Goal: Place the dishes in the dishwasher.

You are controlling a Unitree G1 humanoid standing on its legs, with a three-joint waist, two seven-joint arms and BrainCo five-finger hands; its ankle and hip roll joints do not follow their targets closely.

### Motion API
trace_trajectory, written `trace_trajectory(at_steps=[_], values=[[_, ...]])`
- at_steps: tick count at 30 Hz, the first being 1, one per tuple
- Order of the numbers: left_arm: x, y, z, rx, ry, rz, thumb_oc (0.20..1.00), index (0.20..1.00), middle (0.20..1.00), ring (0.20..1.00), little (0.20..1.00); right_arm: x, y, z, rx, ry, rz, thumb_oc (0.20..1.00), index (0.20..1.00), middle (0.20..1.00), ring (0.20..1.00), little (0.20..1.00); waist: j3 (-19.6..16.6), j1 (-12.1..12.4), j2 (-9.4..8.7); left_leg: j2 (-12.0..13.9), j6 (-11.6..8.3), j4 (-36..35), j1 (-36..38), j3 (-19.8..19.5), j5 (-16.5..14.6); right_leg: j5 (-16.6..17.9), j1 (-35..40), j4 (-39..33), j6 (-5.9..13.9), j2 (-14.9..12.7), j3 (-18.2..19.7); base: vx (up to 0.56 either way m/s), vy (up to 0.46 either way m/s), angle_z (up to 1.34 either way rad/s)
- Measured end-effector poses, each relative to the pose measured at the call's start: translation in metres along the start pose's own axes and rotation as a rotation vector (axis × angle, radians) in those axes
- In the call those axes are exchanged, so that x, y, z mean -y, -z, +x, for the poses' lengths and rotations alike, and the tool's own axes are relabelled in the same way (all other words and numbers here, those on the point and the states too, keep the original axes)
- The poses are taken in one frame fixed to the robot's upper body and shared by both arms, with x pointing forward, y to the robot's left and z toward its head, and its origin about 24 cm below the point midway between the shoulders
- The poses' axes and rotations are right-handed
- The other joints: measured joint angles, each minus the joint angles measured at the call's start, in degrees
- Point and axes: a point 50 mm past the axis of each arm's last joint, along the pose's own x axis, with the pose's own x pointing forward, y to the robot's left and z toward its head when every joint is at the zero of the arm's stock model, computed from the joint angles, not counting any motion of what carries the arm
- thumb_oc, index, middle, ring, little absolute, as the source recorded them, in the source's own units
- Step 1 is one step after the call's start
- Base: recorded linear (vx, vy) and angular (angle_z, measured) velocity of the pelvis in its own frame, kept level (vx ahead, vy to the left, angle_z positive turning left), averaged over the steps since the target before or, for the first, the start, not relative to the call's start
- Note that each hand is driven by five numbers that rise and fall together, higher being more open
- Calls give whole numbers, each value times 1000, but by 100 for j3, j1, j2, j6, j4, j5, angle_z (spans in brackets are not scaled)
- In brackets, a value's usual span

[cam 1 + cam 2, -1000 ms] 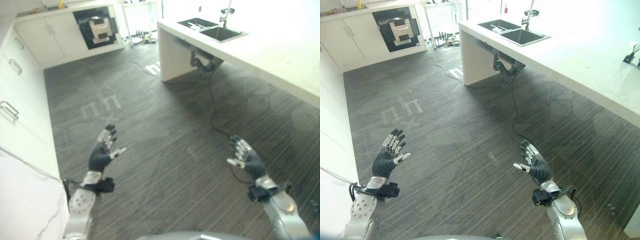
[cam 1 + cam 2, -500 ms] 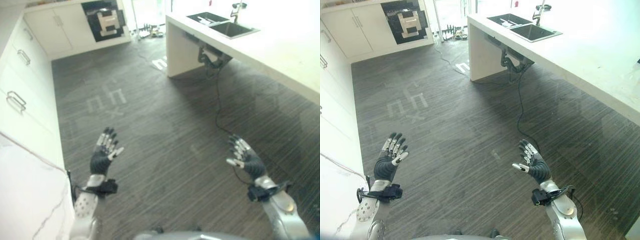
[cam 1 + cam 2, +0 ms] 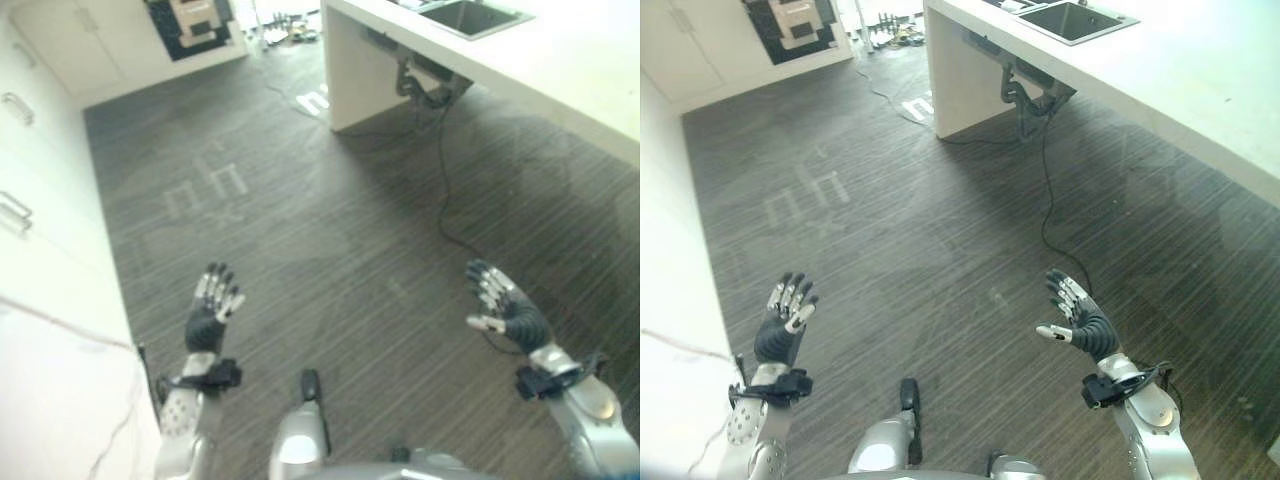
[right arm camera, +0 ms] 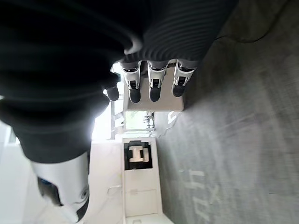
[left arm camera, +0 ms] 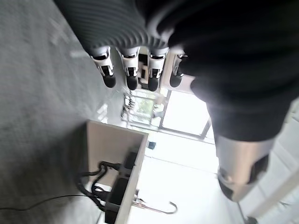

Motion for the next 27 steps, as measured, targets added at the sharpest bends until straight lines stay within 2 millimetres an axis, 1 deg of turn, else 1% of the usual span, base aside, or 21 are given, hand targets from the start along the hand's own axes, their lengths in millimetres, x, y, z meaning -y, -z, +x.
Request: trace_trajectory(at_steps=[1, 3, 4, 5, 6, 8, 9, 10, 12, 13, 14, 16, 19, 20, 21, 22, 23, 24, 25, 26, 27], values=[[2, -8, 6, 35, 26, 8, 1000, 1000, 1000, 1000, 1000, -8, -6, 5, 55, 2, 33, 1000, 1000, 1000, 1000, 1000, -107, 100, -240, -193, 408, 142, -20, 74, -113, -4, -15, 190, 42, -194, -171, 221, 237, 13], [4, -14, 9, 50, 72, 26, 1000, 1000, 1000, 1000, 1000, -15, -11, 14, 106, 8, 63, 1000, 1000, 1000, 1000, 1000, -218, 186, -287, -378, 581, 164, 105, -30, -314, 233, -342, 972, 278, -334, -421, 283, 338, 29], [4, -10, 6, 24, 86, 23, 1000, 1000, 1000, 1000, 1000, -14, -16, 18, 131, 18, 59, 1000, 1000, 1000, 1000, 1000, -260, 175, -63, -389, 673, 28, 278, -151, -373, 493, -1037, 2544, 692, -406, -374, 279, 348, 63], [2, -9, 3, 4, 103, 32, 1000, 1000, 1000, 1000, 1000, -16, -17, 19, 139, 26, 66, 1000, 1000, 1000, 1000, 1000, -335, 124, -1, -513, 821, -86, 548, -264, -473, 1074, -1796, 4163, 1058, -564, -72, 243, 288, 82], [1, -10, 2, 2, 112, 38, 1000, 1000, 1000, 1000, 1000, -20, -14, 18, 134, 32, 88, 1000, 1000, 1000, 1000, 1000, -398, 136, 35, -620, 989, -72, 650, -349, -617, 1196, -2296, 5004, 1067, -590, 108, 239, 208, 67], [2, -6, -3, -26, 121, 42, 1000, 1000, 1000, 1000, 1000, -31, -13, 28, 140, -11, 111, 1000, 1000, 1000, 1000, 1000, -508, 137, 230, -646, 1124, -49, 745, -322, -846, 952, -3758, 6010, 566, -634, -440, 305, 0, 22], [8, -5, -2, -36, 151, 42, 1000, 1000, 1000, 1000, 1000, -33, -11, 29, 126, -27, 105, 1000, 1000, 1000, 1000, 1000, -535, 112, 332, -664, 1069, -197, 876, -328, -865, 600, -3986, 5493, 458, -562, -841, 352, -127, 11], [9, -7, 1, -33, 176, 54, 1000, 1000, 1000, 1000, 1000, -29, -6, 26, 85, -43, 76, 1000, 1000, 1000, 1000, 1000, -545, 70, 353, -674, 934, -295, 1079, -349, -948, 230, -3948, 4069, 281, -274, -1266, 484, -235, 23], [8, -13, 7, -13, 183, 67, 1000, 1000, 1000, 1000, 1000, -7, -1, 7, 17, 17, 20, 1000, 1000, 1000, 1000, 1000, -639, -117, 171, -824, 576, -270, 1282, -405, -1235, 359, -3795, 1665, 104, 160, -1899, 572, -270, 37], [6, -14, 8, -10, 174, 64, 1000, 1000, 1000, 1000, 1000, 1, -2, 1, 8, 34, -4, 1000, 1000, 1000, 1000, 1000, -665, -256, 76, -935, 428, -175, 1323, -423, -1445, 566, -3800, 778, 163, 164, -1877, 591, -288, 44], [5, -12, 8, -19, 170, 63, 1000, 1000, 1000, 1000, 1000, 6, 1, -4, -5, 54, 0, 1000, 1000, 1000, 1000, 1000, -681, -373, 29, -1028, 458, -164, 1446, -560, -1509, 775, -3840, 110, 241, 59, -1802, 522, -262, 56], [8, 10, 3, -105, 151, 26, 1000, 1000, 1000, 1000, 1000, -2, 5, 2, 1, 38, 42, 1000, 1000, 1000, 1000, 1000, -583, -784, 219, -1025, 398, -119, 1995, -646, -1617, 1110, -3994, -16, 171, -287, -1545, 471, -303, 27], [20, 7, 8, -78, 195, 21, 1000, 1000, 1000, 1000, 1000, -13, 0, 10, 36, -4, 51, 1000, 1000, 1000, 1000, 1000, -608, -875, 466, -918, 87, 339, 2350, -643, -1804, 1097, -3820, 768, -81, -45, -1754, 407, -356, -6], [22, 2, 12, -55, 211, 34, 1000, 1000, 1000, 1000, 1000, -13, -4, 12, 52, -7, 41, 1000, 1000, 1000, 1000, 1000, -658, -865, 372, -990, 83, 532, 2456, -624, -1804, 962, -3369, 767, -488, 97, -1695, 370, -376, 6], [27, 1, 14, -47, 220, 24, 1000, 1000, 1000, 1000, 1000, -7, -6, 16, 53, 7, 17, 1000, 1000, 1000, 1000, 1000, -630, -866, 388, -1070, -324, 1094, 2462, -578, -1643, 1526, -3076, 591, -1195, 141, -1211, 368, -387, 16], [30, 0, 12, -44, 232, 18, 1000, 1000, 1000, 1000, 1000, -4, -6, 16, 53, 29, 6, 1000, 1000, 1000, 1000, 1000, -626, -868, 382, -988, -425, 1490, 2406, -567, -1817, 1641, -2827, 552, -1194, 132, -992, 306, -330, 29], [36, -8, 10, -14, 271, 21, 1000, 1000, 1000, 1000, 1000, -2, -7, 16, 55, 38, -3, 1000, 1000, 1000, 1000, 1000, -664, -865, 367, -699, -278, 1101, 2435, -369, -1990, 1578, -2637, 594, -1102, 142, -986, 275, -324, 27], [42, -20, 8, 37, 304, 21, 1000, 1000, 1000, 1000, 1000, -1, -13, 19, 79, 28, -21, 1000, 1000, 1000, 1000, 1000, -674, -858, 423, -462, -309, 290, 2350, -342, -1650, 1505, -2663, 812, -1006, 169, -1059, 218, -288, -13], [46, -23, 7, 69, 316, 10, 1000, 1000, 1000, 1000, 1000, 2, -21, 25, 102, 11, -48, 1000, 1000, 1000, 1000, 1000, -688, -728, 503, -346, -420, 406, 2208, -324, -1329, 1414, -2956, 1284, -877, 261, -1449, 235, -342, -55], [44, -22, 8, 64, 309, 16, 1000, 1000, 1000, 1000, 1000, 2, -25, 29, 120, -3, -54, 1000, 1000, 1000, 1000, 1000, -708, -719, 452, -302, -474, 796, 2110, -204, -1298, 1249, -2919, 1351, -1043, 242, -1789, 262, -348, -80], [43, -23, 7, 72, 309, 22, 1000, 1000, 1000, 1000, 1000, 3, -25, 27, 121, -10, -50, 1000, 1000, 1000, 1000, 1000, -749, -753, 346, -317, -513, 1525, 1856, -220, -1269, 961, -2727, 1240, -1043, 274, -1695, 247, -320, -86]])
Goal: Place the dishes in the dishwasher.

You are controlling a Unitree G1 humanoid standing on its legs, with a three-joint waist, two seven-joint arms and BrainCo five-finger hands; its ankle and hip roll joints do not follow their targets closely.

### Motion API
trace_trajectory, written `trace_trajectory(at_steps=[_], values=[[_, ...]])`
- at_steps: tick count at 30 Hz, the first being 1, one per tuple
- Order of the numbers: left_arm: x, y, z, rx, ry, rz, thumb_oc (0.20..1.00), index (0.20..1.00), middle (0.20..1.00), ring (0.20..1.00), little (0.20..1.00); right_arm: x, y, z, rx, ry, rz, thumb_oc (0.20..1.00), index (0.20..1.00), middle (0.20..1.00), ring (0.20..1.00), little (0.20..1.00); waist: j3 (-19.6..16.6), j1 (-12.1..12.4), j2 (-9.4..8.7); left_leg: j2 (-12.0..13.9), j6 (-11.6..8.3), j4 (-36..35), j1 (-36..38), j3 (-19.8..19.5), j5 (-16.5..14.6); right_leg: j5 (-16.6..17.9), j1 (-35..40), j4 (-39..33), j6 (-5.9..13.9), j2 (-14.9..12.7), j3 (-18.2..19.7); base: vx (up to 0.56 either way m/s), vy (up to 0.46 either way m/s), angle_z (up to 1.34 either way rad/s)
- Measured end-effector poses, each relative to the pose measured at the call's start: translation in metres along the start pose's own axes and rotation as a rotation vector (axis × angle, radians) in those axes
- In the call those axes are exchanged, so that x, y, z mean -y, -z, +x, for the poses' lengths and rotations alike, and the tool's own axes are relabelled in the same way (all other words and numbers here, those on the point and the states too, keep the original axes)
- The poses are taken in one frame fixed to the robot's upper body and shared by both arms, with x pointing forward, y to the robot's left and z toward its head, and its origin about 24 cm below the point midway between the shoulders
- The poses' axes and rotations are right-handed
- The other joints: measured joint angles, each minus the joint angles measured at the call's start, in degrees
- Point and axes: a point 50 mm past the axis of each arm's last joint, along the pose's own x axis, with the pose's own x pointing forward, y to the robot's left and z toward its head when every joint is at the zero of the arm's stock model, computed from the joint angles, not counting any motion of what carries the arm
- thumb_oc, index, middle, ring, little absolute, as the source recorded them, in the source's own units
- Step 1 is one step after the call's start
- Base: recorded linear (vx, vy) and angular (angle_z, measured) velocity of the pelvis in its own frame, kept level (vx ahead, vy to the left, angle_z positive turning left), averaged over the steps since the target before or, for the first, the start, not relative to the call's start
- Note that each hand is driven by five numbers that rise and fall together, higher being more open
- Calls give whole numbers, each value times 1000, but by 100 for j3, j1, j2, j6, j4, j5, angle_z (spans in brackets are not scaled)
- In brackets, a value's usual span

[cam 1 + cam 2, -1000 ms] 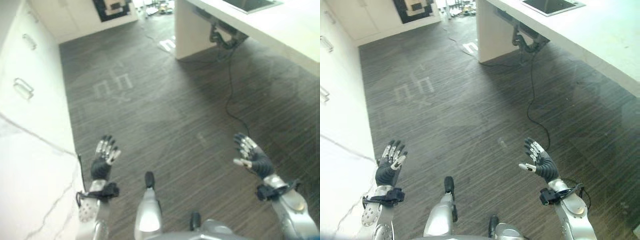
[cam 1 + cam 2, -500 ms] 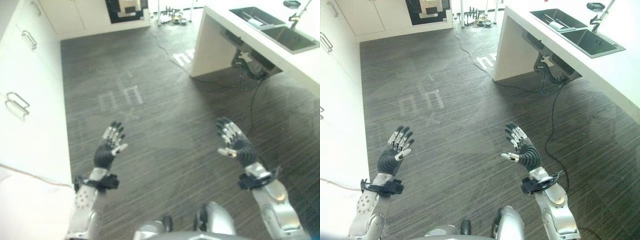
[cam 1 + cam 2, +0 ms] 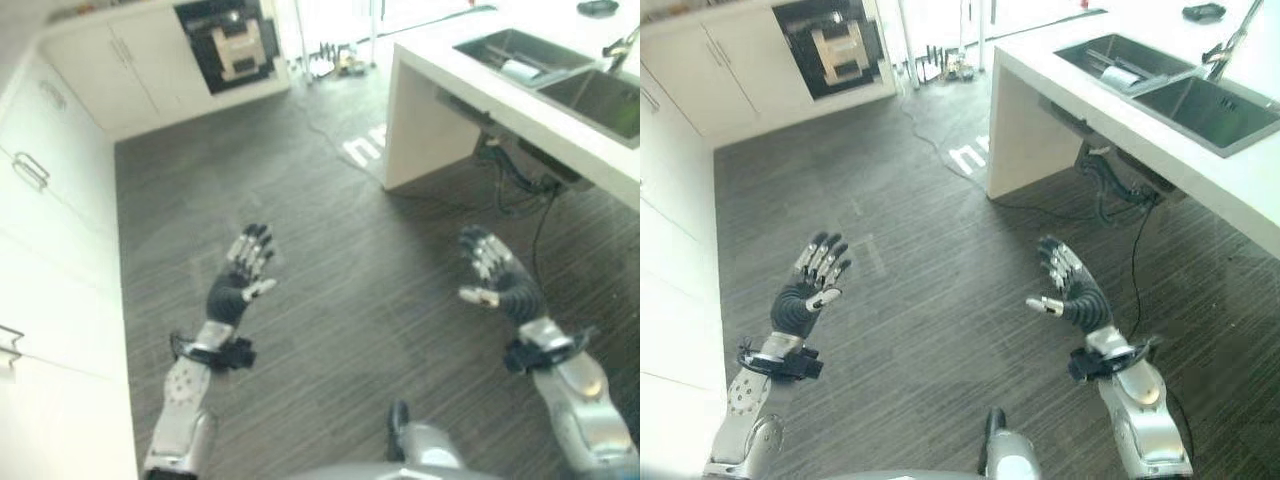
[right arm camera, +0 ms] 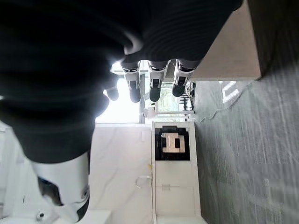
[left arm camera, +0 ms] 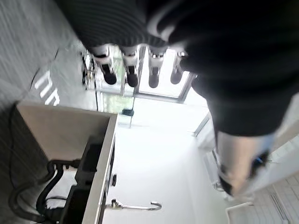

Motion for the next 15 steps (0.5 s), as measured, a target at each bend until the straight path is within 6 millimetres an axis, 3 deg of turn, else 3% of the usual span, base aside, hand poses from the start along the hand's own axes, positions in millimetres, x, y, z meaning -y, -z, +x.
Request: trace_trajectory(at_steps=[1, 2, 3, 4, 5, 6, 7, 8, 9, 10, 11, 12, 13, 14, 15], values=[[0, 0, -3, 12, -8, 1, 1000, 1000, 1000, 1000, 1000, 0, 3, -5, -13, 0, 19, 1000, 1000, 1000, 1000, 1000, -31, 28, -19, 9, -252, 951, -312, -58, 217, -174, 201, -86, -61, 102, 191, 226, -277, -103], [-1, -1, -7, 27, -16, 6, 1000, 1000, 1000, 1000, 1000, -1, 8, -14, -42, 4, 33, 1000, 1000, 1000, 1000, 1000, -55, 76, -84, 3, -266, 2260, -945, -177, 1054, -275, 406, -244, -123, 115, 460, 176, -228, -109], [-1, -1, -10, 36, -23, 9, 1000, 1000, 1000, 1000, 1000, -1, 12, -19, -62, 7, 45, 1000, 1000, 1000, 1000, 1000, -53, 106, -129, -31, -372, 3036, -1406, -299, 1287, -301, 647, -483, -78, 99, 598, 179, -194, -92], [-1, -3, -10, 56, -20, 14, 1000, 1000, 1000, 1000, 1000, -1, 14, -24, -73, 21, 61, 1000, 1000, 1000, 1000, 1000, -47, 102, -259, -94, -105, 3712, -2183, -340, 698, -317, 835, -691, -103, 4, 710, 163, -107, -67], [-2, -7, -9, 88, -20, 21, 1000, 1000, 1000, 1000, 1000, -1, 14, -23, -69, 16, 61, 1000, 1000, 1000, 1000, 1000, -34, 152, -413, -43, 173, 3816, -3007, -281, 335, -253, 1060, -927, -7, -137, 769, 212, -22, -63], [-4, -10, -10, 106, -30, 30, 1000, 1000, 1000, 1000, 1000, -2, 11, -19, -50, 6, 64, 1000, 1000, 1000, 1000, 1000, -8, 228, -477, 62, 411, 3070, -3385, -153, 157, -231, 1357, -1125, 28, -217, 745, 331, 79, -65], [-5, -10, -12, 109, -37, 35, 1000, 1000, 1000, 1000, 1000, -3, 9, -16, -34, -3, 63, 1000, 1000, 1000, 1000, 1000, -7, 294, -448, 145, 481, 2325, -3474, -106, 137, -223, 1600, -1268, 117, -226, 713, 370, 124, -88], [-10, -14, -16, 129, -53, 55, 1000, 1000, 1000, 1000, 1000, -8, 7, -11, -16, -30, 67, 1000, 1000, 1000, 1000, 1000, -38, 396, -436, 287, 536, 943, -3316, 160, 177, -332, 1856, -1503, 427, -224, 626, 367, 129, -97], [-14, -16, -18, 147, -73, 71, 1000, 1000, 1000, 1000, 1000, -13, 0, -4, 16, -67, 58, 1000, 1000, 1000, 1000, 1000, -17, 415, -85, 426, 535, -800, -3008, 212, 229, -512, 2154, -1579, 704, -74, 654, 337, 115, -83], [-13, -16, -19, 149, -76, 66, 1000, 1000, 1000, 1000, 1000, -15, 3, -7, -2, -76, 62, 1000, 1000, 1000, 1000, 1000, -57, 369, 121, 325, 573, -1531, -2808, 149, 184, -690, 2463, -1577, 910, -54, 702, 389, 153, -58], [-15, -16, -20, 150, -90, 70, 1000, 1000, 1000, 1000, 1000, -22, 10, -13, -38, -92, 90, 1000, 1000, 1000, 1000, 1000, -107, 447, -46, 43, 665, -1515, -2608, 105, 618, -879, 2727, -1569, 1145, -315, 805, 447, 215, -32], [-16, -17, -20, 156, -100, 72, 1000, 1000, 1000, 1000, 1000, -26, 12, -15, -44, -109, 99, 1000, 1000, 1000, 1000, 1000, -85, 499, -207, -131, 581, -1435, -2572, 31, 680, -1021, 2710, -1561, 1300, -394, 916, 359, 213, -29], [-17, -19, -19, 160, -105, 77, 1000, 1000, 1000, 1000, 1000, -26, 11, -15, -43, -110, 98, 1000, 1000, 1000, 1000, 1000, -11, 527, -294, -202, 600, -1245, -2597, -26, 716, -1040, 2642, -1564, 1285, -264, 1075, 316, 242, -34], [-19, -19, -21, 164, -127, 78, 1000, 1000, 1000, 1000, 1000, -23, 7, -16, -39, -117, 75, 1000, 1000, 1000, 1000, 1000, 46, 657, -270, -227, 759, -695, -2722, -24, 822, -1098, 2622, -1460, 1081, -238, 1101, 262, 260, -44], [-21, -20, -23, 165, -142, 83, 1000, 1000, 1000, 1000, 1000, -21, 2, -16, -25, -122, 60, 1000, 1000, 1000, 1000, 1000, 48, 743, -294, -320, 1025, -400, -2757, 20, 707, -1171, 2696, -1430, 1110, -358, 1140, 267, 282, -33]])
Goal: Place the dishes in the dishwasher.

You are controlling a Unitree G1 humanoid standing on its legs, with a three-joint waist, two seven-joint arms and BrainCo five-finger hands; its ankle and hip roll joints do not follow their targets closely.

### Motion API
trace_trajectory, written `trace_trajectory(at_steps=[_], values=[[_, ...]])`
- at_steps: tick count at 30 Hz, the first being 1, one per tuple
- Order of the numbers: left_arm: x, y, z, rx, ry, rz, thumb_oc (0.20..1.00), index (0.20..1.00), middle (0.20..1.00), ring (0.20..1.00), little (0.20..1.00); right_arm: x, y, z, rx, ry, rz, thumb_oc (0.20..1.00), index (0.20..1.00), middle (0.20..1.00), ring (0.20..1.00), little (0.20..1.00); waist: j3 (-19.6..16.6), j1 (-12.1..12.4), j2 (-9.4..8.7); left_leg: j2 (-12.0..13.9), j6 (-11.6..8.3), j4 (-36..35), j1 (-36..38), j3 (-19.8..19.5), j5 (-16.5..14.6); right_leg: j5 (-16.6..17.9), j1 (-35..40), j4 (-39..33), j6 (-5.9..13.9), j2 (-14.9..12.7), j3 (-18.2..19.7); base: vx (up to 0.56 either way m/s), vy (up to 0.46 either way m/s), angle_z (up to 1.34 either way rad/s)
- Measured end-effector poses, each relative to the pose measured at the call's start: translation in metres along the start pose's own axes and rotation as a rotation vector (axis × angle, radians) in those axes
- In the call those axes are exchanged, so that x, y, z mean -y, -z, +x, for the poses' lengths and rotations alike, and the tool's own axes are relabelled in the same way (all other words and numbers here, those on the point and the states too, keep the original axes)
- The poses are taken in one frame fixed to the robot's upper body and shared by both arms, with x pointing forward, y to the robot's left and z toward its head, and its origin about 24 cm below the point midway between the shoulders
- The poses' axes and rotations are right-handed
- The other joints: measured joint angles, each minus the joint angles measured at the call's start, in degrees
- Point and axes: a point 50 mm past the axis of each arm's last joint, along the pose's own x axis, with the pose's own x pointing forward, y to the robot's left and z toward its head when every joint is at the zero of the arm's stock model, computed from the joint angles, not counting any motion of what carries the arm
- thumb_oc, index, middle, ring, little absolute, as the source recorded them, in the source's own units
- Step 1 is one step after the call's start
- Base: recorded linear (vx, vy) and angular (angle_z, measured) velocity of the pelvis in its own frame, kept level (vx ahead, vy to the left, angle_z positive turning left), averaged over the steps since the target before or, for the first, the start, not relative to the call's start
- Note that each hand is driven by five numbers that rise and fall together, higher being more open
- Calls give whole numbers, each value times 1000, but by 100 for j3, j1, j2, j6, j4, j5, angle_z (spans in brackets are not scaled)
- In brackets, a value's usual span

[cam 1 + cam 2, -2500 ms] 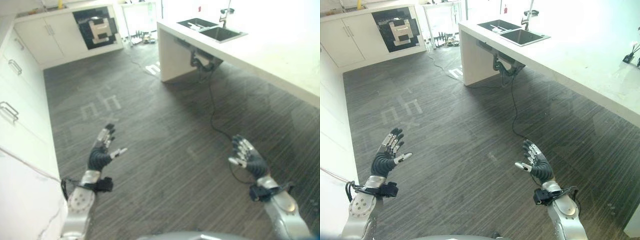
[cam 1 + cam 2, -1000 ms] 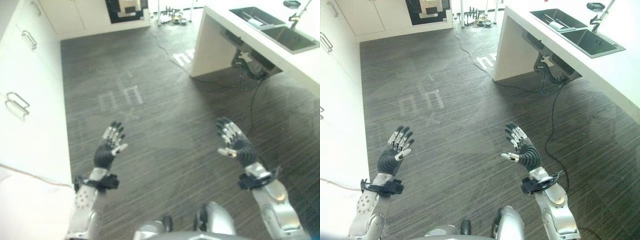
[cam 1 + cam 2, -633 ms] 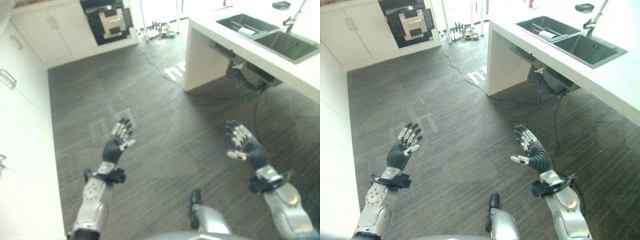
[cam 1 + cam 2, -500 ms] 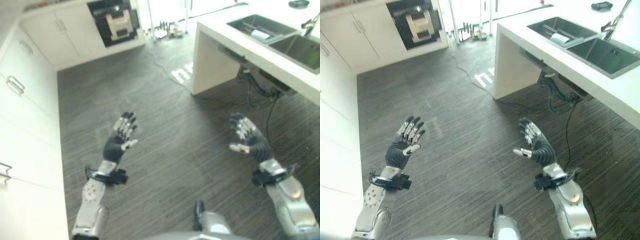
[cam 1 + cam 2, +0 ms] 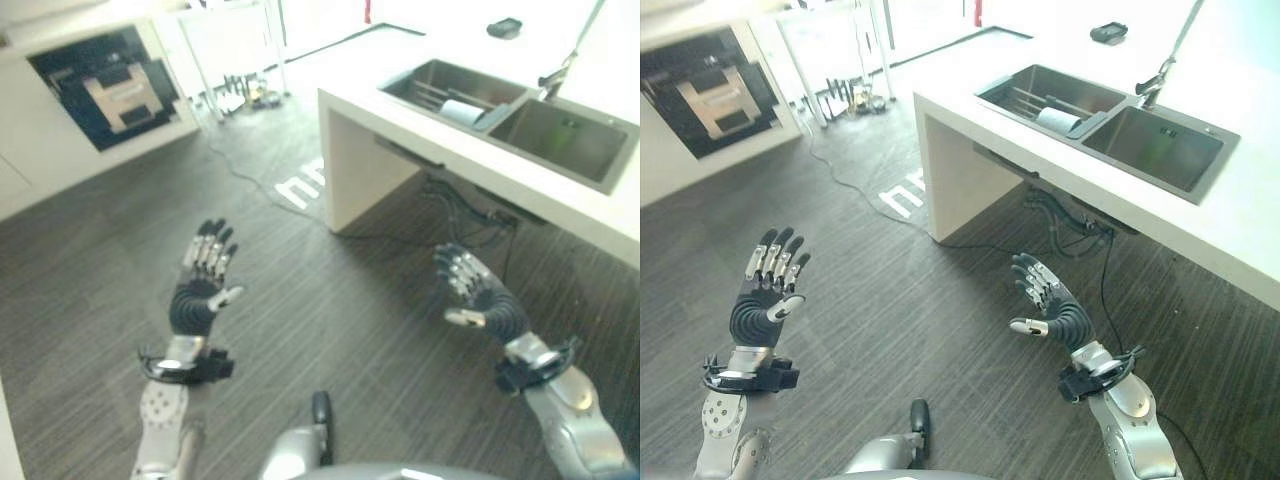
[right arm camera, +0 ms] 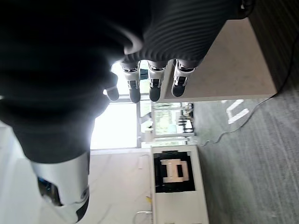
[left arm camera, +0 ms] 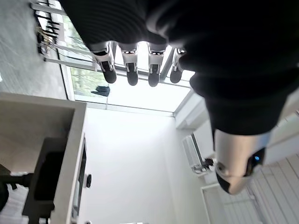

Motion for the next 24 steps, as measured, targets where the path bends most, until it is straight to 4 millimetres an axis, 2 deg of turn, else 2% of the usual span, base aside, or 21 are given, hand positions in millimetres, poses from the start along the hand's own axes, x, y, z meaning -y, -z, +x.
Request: trace_trajectory(at_steps=[1, 3, 5, 9, 11, 12, 13, 14, 15, 16, 17, 18, 19, 20, 21, 22, 24], values=[[0, -2, 3, 20, -6, -1, 1000, 1000, 1000, 1000, 1000, 1, -5, 2, 22, 1, -12, 1000, 1000, 1000, 1000, 1000, 35, 0, -21, -104, 127, 127, -12, 17, -150, -1, 33, 77, 24, -118, -72, 230, 261, -14], [2, -6, 12, 59, -1, -8, 1000, 1000, 1000, 1000, 1000, 3, -14, 8, 63, -1, -29, 1000, 1000, 1000, 1000, 1000, 120, 28, 46, -150, 302, 98, 118, 95, -193, 102, -10, 403, 110, -196, -87, 225, 227, 3], [4, -11, 21, 98, 18, -10, 1000, 1000, 1000, 1000, 1000, 4, -19, 9, 81, 4, -35, 1000, 1000, 1000, 1000, 1000, 184, 77, -31, -263, 352, -270, 585, 45, -178, 233, 102, 681, 285, -271, -82, 216, 193, 8], [11, -28, 37, 200, 99, 0, 1000, 1000, 1000, 1000, 1000, 4, -26, 9, 133, 44, -27, 1000, 1000, 1000, 1000, 1000, 175, 178, -275, -323, 411, -622, 806, -194, -148, 331, -95, 1287, 372, -271, -208, 208, 190, 26], [13, -31, 38, 213, 122, 3, 1000, 1000, 1000, 1000, 1000, 8, -28, 8, 146, 75, -22, 1000, 1000, 1000, 1000, 1000, 175, 234, -286, -324, 460, -650, 859, -229, -185, 453, -242, 1623, 465, -270, -218, 194, 213, 16], [14, -33, 38, 220, 136, 3, 1000, 1000, 1000, 1000, 1000, 7, -28, 9, 161, 82, -1, 1000, 1000, 1000, 1000, 1000, 175, 255, -284, -318, 470, -751, 955, -281, -183, 504, -375, 1971, 481, -282, -212, 161, 199, 15], [16, -35, 39, 231, 151, 3, 1000, 1000, 1000, 1000, 1000, 6, -29, 10, 185, 101, 22, 1000, 1000, 1000, 1000, 1000, 174, 224, -285, -317, 495, -839, 1115, -330, -196, 675, -538, 2458, 597, -288, -105, 212, 272, 15], [17, -37, 39, 238, 158, 3, 1000, 1000, 1000, 1000, 1000, 4, -29, 10, 197, 110, 33, 1000, 1000, 1000, 1000, 1000, 172, 216, -282, -304, 523, -885, 1215, -383, -216, 787, -744, 2944, 626, -287, 59, 194, 251, 16], [18, -37, 40, 242, 161, 2, 1000, 1000, 1000, 1000, 1000, 2, -29, 8, 208, 122, 50, 1000, 1000, 1000, 1000, 1000, 166, 189, -308, -340, 650, -850, 1277, -393, -318, 884, -1221, 3826, 694, -277, 344, 225, 261, 8], [19, -36, 40, 235, 160, -2, 1000, 1000, 1000, 1000, 1000, -1, -32, 7, 231, 127, 57, 1000, 1000, 1000, 1000, 1000, 166, 163, -303, -363, 724, -756, 1288, -410, -413, 1074, -1463, 4347, 702, -273, 538, 196, 140, -13], [21, -35, 39, 231, 163, -10, 1000, 1000, 1000, 1000, 1000, -1, -33, 7, 233, 123, 48, 1000, 1000, 1000, 1000, 1000, 188, 109, -177, -308, 868, -857, 1360, -364, -519, 787, -2265, 5375, 578, -294, 440, 263, 40, -38], [23, -35, 40, 230, 166, -16, 1000, 1000, 1000, 1000, 1000, 0, -38, 8, 243, 116, 30, 1000, 1000, 1000, 1000, 1000, 241, 39, -41, -213, 825, -913, 1418, -285, -492, 388, -2778, 5468, 475, -265, 181, 282, -75, -42], [24, -35, 40, 226, 174, -8, 1000, 1000, 1000, 1000, 1000, 0, -39, 6, 237, 111, 15, 1000, 1000, 1000, 1000, 1000, 236, -123, 0, -187, 704, -1087, 1574, -231, -417, 92, -3123, 5042, 354, -272, -164, 306, -130, -35], [22, -36, 41, 225, 173, 3, 1000, 1000, 1000, 1000, 1000, 3, -40, 3, 223, 106, -11, 1000, 1000, 1000, 1000, 1000, 230, -240, -13, -189, 570, -1234, 1735, -162, -467, 36, -3294, 3968, 281, -209, -472, 337, -185, -16], [21, -38, 44, 235, 167, 10, 1000, 1000, 1000, 1000, 1000, 9, -42, -2, 210, 114, -45, 1000, 1000, 1000, 1000, 1000, 229, -379, -46, -223, 478, -1286, 1836, -162, -527, 177, -3387, 2650, 191, -76, -748, 336, -205, -13], [19, -36, 46, 230, 151, 10, 1000, 1000, 1000, 1000, 1000, 15, -43, -7, 211, 139, -39, 1000, 1000, 1000, 1000, 1000, 207, -499, -112, -283, 330, -1316, 1923, -81, -663, 552, -3597, 1665, 222, -54, -912, 427, -288, -7], [16, -32, 45, 213, 122, 9, 1000, 1000, 1000, 1000, 1000, 16, -44, -8, 236, 149, -7, 1000, 1000, 1000, 1000, 1000, 225, -629, -194, -364, 250, -1248, 2097, 17, -830, 1106, -3747, 699, 190, -160, -1044, 295, -198, -10]])
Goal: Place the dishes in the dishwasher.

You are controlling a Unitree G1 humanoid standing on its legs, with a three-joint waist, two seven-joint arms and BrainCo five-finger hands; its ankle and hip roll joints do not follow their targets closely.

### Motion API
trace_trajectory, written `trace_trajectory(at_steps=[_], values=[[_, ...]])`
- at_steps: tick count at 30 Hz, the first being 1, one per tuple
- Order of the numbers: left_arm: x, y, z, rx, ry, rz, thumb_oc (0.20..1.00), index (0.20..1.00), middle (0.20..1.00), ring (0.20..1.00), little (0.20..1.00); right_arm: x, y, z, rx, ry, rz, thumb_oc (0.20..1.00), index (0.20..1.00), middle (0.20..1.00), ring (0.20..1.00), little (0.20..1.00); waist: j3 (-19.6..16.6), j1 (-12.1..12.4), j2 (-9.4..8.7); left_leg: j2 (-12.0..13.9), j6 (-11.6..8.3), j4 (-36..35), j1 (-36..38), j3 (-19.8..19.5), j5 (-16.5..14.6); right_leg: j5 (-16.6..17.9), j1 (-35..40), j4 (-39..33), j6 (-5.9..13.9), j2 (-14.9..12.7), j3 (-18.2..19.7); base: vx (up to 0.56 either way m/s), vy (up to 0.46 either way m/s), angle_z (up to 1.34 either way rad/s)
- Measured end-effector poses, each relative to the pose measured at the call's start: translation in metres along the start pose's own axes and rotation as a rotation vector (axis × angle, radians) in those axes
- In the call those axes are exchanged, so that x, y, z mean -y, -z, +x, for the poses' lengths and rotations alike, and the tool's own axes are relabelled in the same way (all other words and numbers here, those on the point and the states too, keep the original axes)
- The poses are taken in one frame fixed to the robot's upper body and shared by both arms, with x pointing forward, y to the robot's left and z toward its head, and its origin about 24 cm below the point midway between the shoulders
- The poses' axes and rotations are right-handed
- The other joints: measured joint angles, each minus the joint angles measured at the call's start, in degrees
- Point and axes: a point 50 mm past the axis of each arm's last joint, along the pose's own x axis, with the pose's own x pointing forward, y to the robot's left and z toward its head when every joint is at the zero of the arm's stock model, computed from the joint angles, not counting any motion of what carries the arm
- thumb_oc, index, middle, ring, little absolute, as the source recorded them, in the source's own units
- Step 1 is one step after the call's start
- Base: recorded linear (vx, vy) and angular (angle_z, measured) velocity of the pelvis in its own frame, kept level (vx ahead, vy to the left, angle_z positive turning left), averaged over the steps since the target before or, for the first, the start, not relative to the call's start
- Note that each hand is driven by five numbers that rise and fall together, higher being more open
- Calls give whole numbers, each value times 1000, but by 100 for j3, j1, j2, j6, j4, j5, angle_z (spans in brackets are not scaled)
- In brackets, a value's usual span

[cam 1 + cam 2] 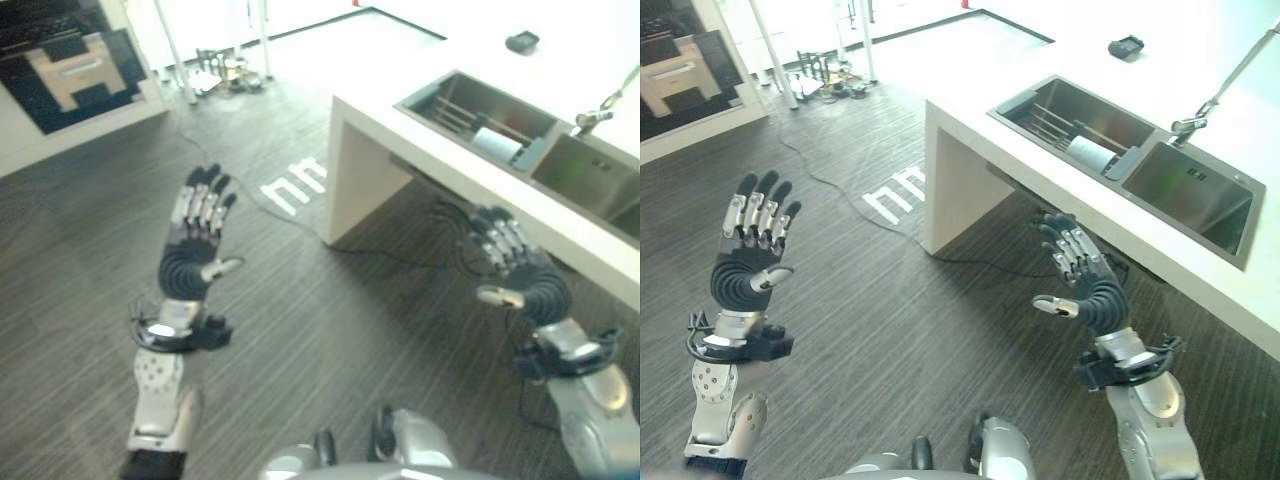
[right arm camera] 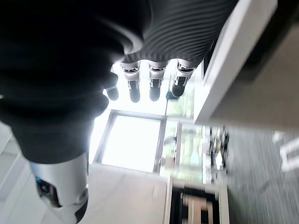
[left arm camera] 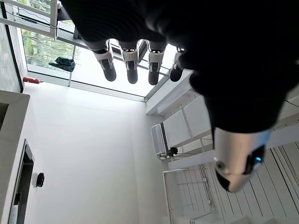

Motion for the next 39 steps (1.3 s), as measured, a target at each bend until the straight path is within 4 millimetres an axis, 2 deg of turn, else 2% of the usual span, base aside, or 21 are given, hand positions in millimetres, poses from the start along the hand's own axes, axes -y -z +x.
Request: trace_trajectory(at_steps=[3, 6, 7, 8, 10, 11, 12, 14, 15, 17, 18, 19, 20, 22, 24, 25, 26, 29, 32, 35, 39], values=[[5, 3, -2, -5, -32, -11, 1000, 1000, 1000, 1000, 1000, 0, 2, 1, 21, 30, 33, 1000, 1000, 1000, 1000, 1000, -27, -136, 134, -13, -5, -2, 522, 145, -112, 474, -77, 94, -242, -232, -85, 318, -225, -18], [8, -4, 6, 43, -23, -5, 1000, 1000, 1000, 1000, 1000, 0, -1, 2, 37, 29, 26, 1000, 1000, 1000, 1000, 1000, -245, -217, 301, 167, -333, 6, 899, -125, -308, 555, 583, -140, -382, 304, 69, 260, -257, 13], [9, -4, 7, 46, -25, -12, 1000, 1000, 1000, 1000, 1000, 1, -1, 3, 44, 29, 20, 1000, 1000, 1000, 1000, 1000, -312, -262, 339, 190, -471, 11, 1043, -216, -391, 975, 818, -307, -865, 414, 193, 264, -320, 23], [16, 0, 5, 27, -33, -45, 1000, 1000, 1000, 1000, 1000, 1, -1, 12, 60, 34, 24, 1000, 1000, 1000, 1000, 1000, -389, -247, 617, 403, -603, 108, 1201, -171, -413, 1039, 870, -24, -1060, 615, 157, 255, -309, -4], [19, -3, 6, 42, -26, -50, 1000, 1000, 1000, 1000, 1000, -3, -8, 26, 116, 4, 25, 1000, 1000, 1000, 1000, 1000, -412, -190, 568, 428, -895, 1044, 857, -84, -264, 814, 1006, 41, -1289, 584, 252, 221, -282, -26], [19, -6, 7, 52, -21, -50, 1000, 1000, 1000, 1000, 1000, 0, -13, 28, 138, 11, 7, 1000, 1000, 1000, 1000, 1000, -432, -205, 560, 532, -883, 970, 795, 20, -430, 685, 1130, -9, -1311, 597, 342, 166, -277, -29], [19, -9, 10, 70, -21, -44, 1000, 1000, 1000, 1000, 1000, 4, -15, 30, 142, 24, -15, 1000, 1000, 1000, 1000, 1000, -431, -187, 618, 802, -976, 744, 792, 95, -171, 432, 1126, 200, -1213, 791, 364, 227, -412, -24], [19, -8, 10, 58, -18, -44, 1000, 1000, 1000, 1000, 1000, 5, -14, 26, 137, 43, -10, 1000, 1000, 1000, 1000, 1000, -451, -254, 550, 869, -1055, 1313, 588, 108, -165, 312, 1186, 264, -1232, 817, 355, 176, -298, -35], [18, -5, 3, 32, -18, -37, 1000, 1000, 1000, 1000, 1000, 9, -13, 21, 136, 69, -12, 1000, 1000, 1000, 1000, 1000, -483, -194, 450, 872, -1266, 2988, -104, 8, -11, 143, 1364, 140, -1243, 801, 556, 139, -108, -61], [19, -2, -2, 8, -19, -37, 1000, 1000, 1000, 1000, 1000, 10, -13, 18, 134, 78, -17, 1000, 1000, 1000, 1000, 1000, -487, -248, 456, 819, -1420, 4034, -712, -431, 45, 42, 1559, 10, -1435, 823, 749, 191, -92, -47], [20, -2, -2, 6, -10, -21, 1000, 1000, 1000, 1000, 1000, 12, -12, 17, 131, 89, -19, 1000, 1000, 1000, 1000, 1000, -461, -206, 413, 760, -1267, 4614, -1227, -519, -54, 27, 1569, -34, -1456, 790, 854, 201, 24, -26], [20, -1, -3, 3, -7, -14, 1000, 1000, 1000, 1000, 1000, 12, -12, 18, 132, 90, -17, 1000, 1000, 1000, 1000, 1000, -423, -143, 337, 723, -1121, 4793, -1577, -490, -148, 38, 1588, -86, -1417, 750, 959, 245, 109, -63], [20, -1, -4, -4, -1, 6, 1000, 1000, 1000, 1000, 1000, 10, -14, 23, 148, 81, -12, 1000, 1000, 1000, 1000, 1000, -345, -32, 152, 655, -738, 3441, -1905, -267, -328, 154, 1766, -349, -1256, 640, 1165, 365, 220, -81], [17, 4, -9, -41, 13, 40, 1000, 1000, 1000, 1000, 1000, 6, -14, 33, 168, 55, 3, 1000, 1000, 1000, 1000, 1000, -354, 58, 241, 784, -783, 1310, -1802, -386, -225, 282, 2070, -696, -1044, 816, 1385, 434, 249, -97], [4, 9, -19, -110, 19, 94, 1000, 1000, 1000, 1000, 1000, 2, -13, 44, 179, 14, 10, 1000, 1000, 1000, 1000, 1000, -311, 300, 481, 730, -962, -409, -1510, -1680, 131, 231, 2185, -861, -1038, 984, 2063, 297, 191, -174], [4, 9, -21, -105, 4, 86, 1000, 1000, 1000, 1000, 1000, 7, -9, 39, 145, 34, 5, 1000, 1000, 1000, 1000, 1000, -227, 440, 696, 850, -1075, -401, -1509, -2072, 386, 245, 2290, -841, -1055, 1119, 2380, 209, 269, -172], [6, 10, -20, -98, 2, 75, 1000, 1000, 1000, 1000, 1000, 9, -6, 32, 115, 51, 0, 1000, 1000, 1000, 1000, 1000, -200, 424, 791, 877, -1098, -369, -1496, -2049, 481, 184, 2432, -842, -975, 1099, 2491, 169, 318, -117], [12, 5, -6, -38, 47, 60, 1000, 1000, 1000, 1000, 1000, 11, -9, 29, 99, 50, -25, 1000, 1000, 1000, 1000, 1000, -132, 476, 809, 897, -921, -366, -1344, -1061, 733, -38, 2527, -824, -633, 652, 2380, 94, 286, -88], [20, 4, 7, -57, 127, -65, 1000, 1000, 1000, 1000, 1000, 4, -15, 17, 128, 85, 5, 1000, 1000, 1000, 1000, 1000, 5, 418, 490, 441, -544, -375, -1006, -806, 1312, -177, 2761, -763, -212, 36, 1906, 97, 258, -66], [28, 4, 15, -62, 207, -73, 1000, 1000, 1000, 1000, 1000, 3, -14, 11, 138, 149, 38, 1000, 1000, 1000, 1000, 1000, 24, 238, 341, 214, -130, -365, -733, -746, 1207, -147, 2824, -286, 44, -115, 1736, 91, 275, -23], [26, -3, 18, -53, 262, -25, 1000, 1000, 1000, 1000, 1000, 4, -16, 12, 149, 152, 28, 1000, 1000, 1000, 1000, 1000, 6, 233, 318, 167, 12, -359, -605, -613, 1116, -157, 2670, 22, 147, -170, 1750, 67, 203, -17]])
